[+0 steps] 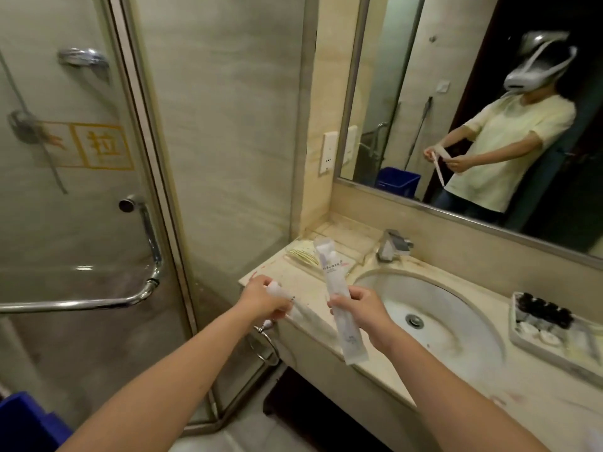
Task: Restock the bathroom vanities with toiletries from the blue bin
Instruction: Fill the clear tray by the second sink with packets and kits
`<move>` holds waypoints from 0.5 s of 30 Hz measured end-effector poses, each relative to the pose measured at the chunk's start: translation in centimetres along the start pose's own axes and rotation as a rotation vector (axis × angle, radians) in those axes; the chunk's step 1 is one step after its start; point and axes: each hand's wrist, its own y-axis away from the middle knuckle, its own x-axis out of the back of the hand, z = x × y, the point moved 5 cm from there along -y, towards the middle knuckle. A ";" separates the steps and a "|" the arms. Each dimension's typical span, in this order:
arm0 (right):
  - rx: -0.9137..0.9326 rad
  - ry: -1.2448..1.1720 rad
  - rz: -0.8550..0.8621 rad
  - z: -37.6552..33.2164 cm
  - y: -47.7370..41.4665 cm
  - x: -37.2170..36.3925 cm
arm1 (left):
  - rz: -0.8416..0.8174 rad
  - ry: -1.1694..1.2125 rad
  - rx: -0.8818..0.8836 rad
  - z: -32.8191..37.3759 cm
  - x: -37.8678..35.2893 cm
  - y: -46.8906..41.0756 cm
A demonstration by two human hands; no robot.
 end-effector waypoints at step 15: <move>-0.070 0.022 0.143 0.4 -9.0 -0.1 | -0.254 0.270 0.075 2.0 -5.7 -13.3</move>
